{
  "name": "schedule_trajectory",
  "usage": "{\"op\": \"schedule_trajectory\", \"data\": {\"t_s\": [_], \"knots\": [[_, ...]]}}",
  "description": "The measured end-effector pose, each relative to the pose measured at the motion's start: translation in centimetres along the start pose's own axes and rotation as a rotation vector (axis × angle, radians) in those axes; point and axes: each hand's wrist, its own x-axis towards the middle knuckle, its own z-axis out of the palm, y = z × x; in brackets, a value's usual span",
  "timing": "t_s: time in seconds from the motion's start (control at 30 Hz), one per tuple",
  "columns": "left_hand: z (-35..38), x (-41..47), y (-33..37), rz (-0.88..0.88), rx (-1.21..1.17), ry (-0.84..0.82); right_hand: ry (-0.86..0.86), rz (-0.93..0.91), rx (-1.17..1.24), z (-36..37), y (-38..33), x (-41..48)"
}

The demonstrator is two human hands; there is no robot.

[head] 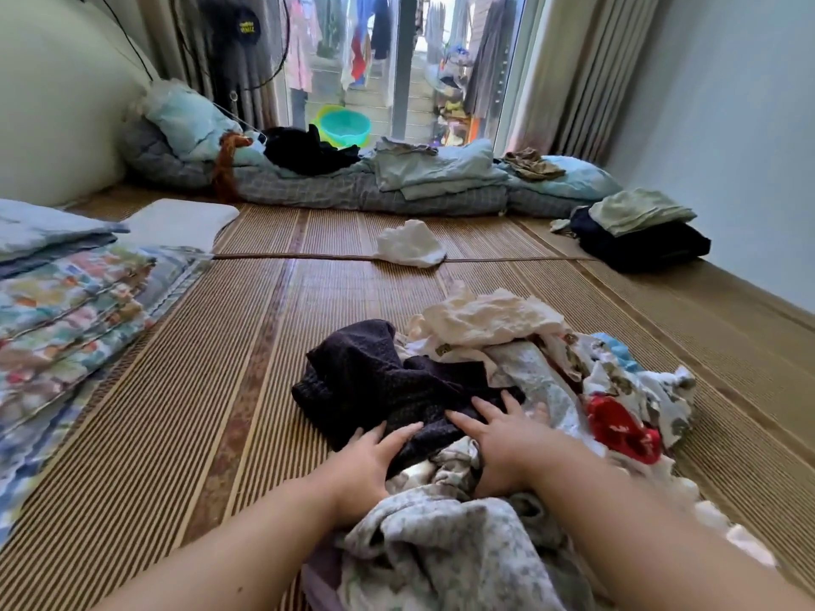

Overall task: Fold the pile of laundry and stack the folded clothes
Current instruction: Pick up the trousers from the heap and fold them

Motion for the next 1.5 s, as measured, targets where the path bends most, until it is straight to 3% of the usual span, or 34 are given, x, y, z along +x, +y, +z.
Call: {"op": "schedule_trajectory", "data": {"t_s": [0.37,0.6,0.87,1.07,1.2,1.3,1.37,1.5], "knots": [[8.2,5.8,15.9,-0.045,0.075,-0.041,0.023,0.153,-0.006,5.3,15.6,-6.2],[11.2,6.8,22.2,-0.057,0.118,-0.061,0.020,0.206,-0.029,7.3,20.9,-8.7],[9.4,5.3,23.5,-0.106,0.137,-0.028,0.122,0.250,0.057,5.8,20.4,-11.7],[6.8,0.9,24.4,-0.007,0.084,0.096,0.322,0.224,0.410,4.9,18.3,-18.7],[6.3,-3.3,24.7,0.080,0.045,0.116,0.207,0.231,0.636,8.1,15.3,-23.6],[6.4,-6.4,24.5,0.107,0.036,0.105,0.177,0.381,0.440,11.8,12.6,-23.9],[6.5,-8.2,24.1,0.114,0.014,0.090,0.334,0.432,0.408,12.9,11.3,-23.7],[5.5,-11.8,23.2,0.132,0.007,0.065,0.648,0.407,0.729,10.5,9.9,-24.9]]}}
